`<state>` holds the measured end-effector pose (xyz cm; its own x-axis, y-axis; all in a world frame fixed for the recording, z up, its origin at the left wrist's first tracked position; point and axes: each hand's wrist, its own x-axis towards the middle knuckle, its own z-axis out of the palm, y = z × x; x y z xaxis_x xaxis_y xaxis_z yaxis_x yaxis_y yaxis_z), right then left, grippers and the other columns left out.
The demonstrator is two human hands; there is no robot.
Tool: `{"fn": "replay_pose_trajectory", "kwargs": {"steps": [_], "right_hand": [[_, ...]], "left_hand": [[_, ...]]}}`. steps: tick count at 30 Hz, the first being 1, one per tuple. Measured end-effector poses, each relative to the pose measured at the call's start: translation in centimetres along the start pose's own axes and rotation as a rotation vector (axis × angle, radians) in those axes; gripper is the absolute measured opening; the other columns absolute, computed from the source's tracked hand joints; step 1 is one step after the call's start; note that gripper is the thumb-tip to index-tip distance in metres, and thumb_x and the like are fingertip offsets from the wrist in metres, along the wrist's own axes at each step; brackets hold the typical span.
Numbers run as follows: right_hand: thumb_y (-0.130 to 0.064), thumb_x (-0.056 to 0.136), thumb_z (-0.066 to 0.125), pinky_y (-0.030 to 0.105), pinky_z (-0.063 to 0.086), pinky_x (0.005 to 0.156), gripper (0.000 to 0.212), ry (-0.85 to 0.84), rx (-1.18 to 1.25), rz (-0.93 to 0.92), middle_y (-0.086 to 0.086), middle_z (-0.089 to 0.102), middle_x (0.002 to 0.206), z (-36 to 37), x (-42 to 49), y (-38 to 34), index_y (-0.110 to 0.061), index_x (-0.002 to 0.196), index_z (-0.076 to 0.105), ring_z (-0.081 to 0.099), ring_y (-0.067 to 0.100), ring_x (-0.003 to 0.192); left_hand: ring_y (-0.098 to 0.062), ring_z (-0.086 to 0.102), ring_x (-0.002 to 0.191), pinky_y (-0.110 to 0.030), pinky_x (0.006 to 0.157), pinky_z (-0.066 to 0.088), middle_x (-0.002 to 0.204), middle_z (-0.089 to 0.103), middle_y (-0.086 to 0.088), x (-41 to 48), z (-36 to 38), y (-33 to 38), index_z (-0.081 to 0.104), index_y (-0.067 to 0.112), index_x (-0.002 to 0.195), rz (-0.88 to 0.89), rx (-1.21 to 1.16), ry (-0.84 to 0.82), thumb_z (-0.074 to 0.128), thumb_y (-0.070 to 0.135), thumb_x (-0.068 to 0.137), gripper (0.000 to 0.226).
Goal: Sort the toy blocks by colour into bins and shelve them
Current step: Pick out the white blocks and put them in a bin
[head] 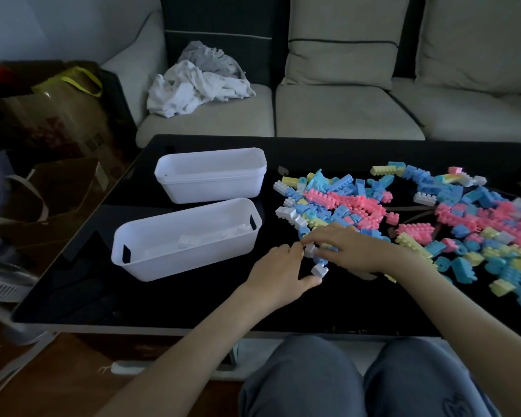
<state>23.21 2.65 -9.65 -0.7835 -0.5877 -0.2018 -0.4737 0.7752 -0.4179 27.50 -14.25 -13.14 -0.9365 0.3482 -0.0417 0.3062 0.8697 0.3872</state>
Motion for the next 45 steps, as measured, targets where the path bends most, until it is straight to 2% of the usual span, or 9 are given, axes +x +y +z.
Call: {"fn": "replay_pose_trajectory", "kwargs": {"steps": [10,13,17,26,29,35,39,42,45], "right_hand": [[-0.011,0.091,0.050,0.032,0.029,0.093,0.023,0.190,-0.139,0.073,-0.007,0.042,0.103,0.9,2.2,-1.0,-0.021,0.109,0.060,0.032,0.011,0.103],[-0.016,0.091,0.051,0.029,0.027,0.090,0.012,0.253,-0.182,0.095,-0.010,0.039,0.098,1.3,2.5,-0.9,-0.021,0.100,0.058,0.031,0.010,0.101],[-0.024,0.092,0.055,0.030,0.029,0.092,0.006,0.323,-0.131,0.123,-0.011,0.040,0.095,1.3,2.9,-0.7,-0.026,0.088,0.051,0.031,0.009,0.096],[-0.036,0.095,0.049,0.030,0.022,0.089,0.022,0.242,-0.359,0.110,-0.005,0.047,0.112,0.6,4.5,-1.5,-0.024,0.105,0.065,0.034,0.017,0.111],[-0.036,0.095,0.048,0.033,0.024,0.095,0.022,0.216,-0.350,0.090,-0.005,0.046,0.118,0.1,5.0,-1.8,-0.024,0.105,0.064,0.032,0.017,0.115],[-0.033,0.093,0.050,0.033,0.026,0.094,0.020,0.224,-0.438,0.034,-0.004,0.050,0.114,0.0,5.2,-2.0,-0.021,0.099,0.065,0.035,0.019,0.113],[-0.028,0.089,0.059,0.030,0.029,0.086,0.013,0.630,-0.048,-0.202,-0.007,0.054,0.091,-1.0,5.7,-4.7,-0.016,0.085,0.064,0.043,0.015,0.096],[-0.030,0.087,0.062,0.033,0.034,0.088,0.013,0.558,-0.005,-0.305,-0.005,0.057,0.089,-1.1,7.3,-6.5,-0.020,0.095,0.065,0.046,0.015,0.091],[-0.029,0.090,0.056,0.039,0.037,0.095,0.027,0.540,-0.032,-0.122,0.000,0.057,0.106,-1.1,8.9,-4.8,-0.018,0.114,0.059,0.049,0.020,0.104]], "left_hand": [[-0.023,0.059,0.090,-0.030,0.068,0.039,0.095,0.062,-0.004,0.9,0.3,1.3,0.053,0.015,0.092,-0.020,-0.186,0.059,0.052,0.037,0.093,0.023],[-0.027,0.060,0.090,-0.035,0.072,0.045,0.097,0.065,-0.009,0.5,0.1,1.1,0.059,0.010,0.102,0.019,-0.145,0.090,0.046,0.025,0.097,0.021],[-0.024,0.055,0.083,-0.032,0.063,0.036,0.088,0.059,-0.007,-0.7,-1.0,-0.2,0.055,0.009,0.091,0.029,-0.102,0.193,0.043,0.020,0.097,0.017],[-0.019,0.052,0.076,-0.028,0.058,0.030,0.082,0.056,0.001,-4.3,-9.2,-3.3,0.053,0.013,0.091,-0.095,0.166,0.572,0.042,0.024,0.097,0.017],[-0.023,0.050,0.072,-0.030,0.050,0.025,0.081,0.055,-0.001,-3.8,-11.0,-6.2,0.051,0.012,0.090,-0.275,0.249,0.517,0.041,0.024,0.098,0.018],[-0.024,0.058,0.088,-0.035,0.072,0.047,0.095,0.063,-0.004,-2.8,-9.8,-10.7,0.062,0.012,0.095,-0.461,0.163,0.112,0.043,0.025,0.095,0.023],[-0.024,0.057,0.081,-0.034,0.068,0.046,0.086,0.063,-0.004,-2.0,-9.6,-9.6,0.063,0.011,0.090,-0.410,0.164,0.279,0.041,0.032,0.097,0.031],[-0.027,0.058,0.084,-0.034,0.067,0.045,0.089,0.062,-0.005,-0.9,-9.6,-8.4,0.063,0.012,0.095,-0.334,0.156,0.410,0.040,0.027,0.097,0.028],[-0.023,0.056,0.100,-0.033,0.078,0.044,0.107,0.060,-0.002,0.0,-9.2,-8.0,0.060,0.017,0.113,-0.167,0.036,0.459,0.043,0.021,0.097,0.024]]}}
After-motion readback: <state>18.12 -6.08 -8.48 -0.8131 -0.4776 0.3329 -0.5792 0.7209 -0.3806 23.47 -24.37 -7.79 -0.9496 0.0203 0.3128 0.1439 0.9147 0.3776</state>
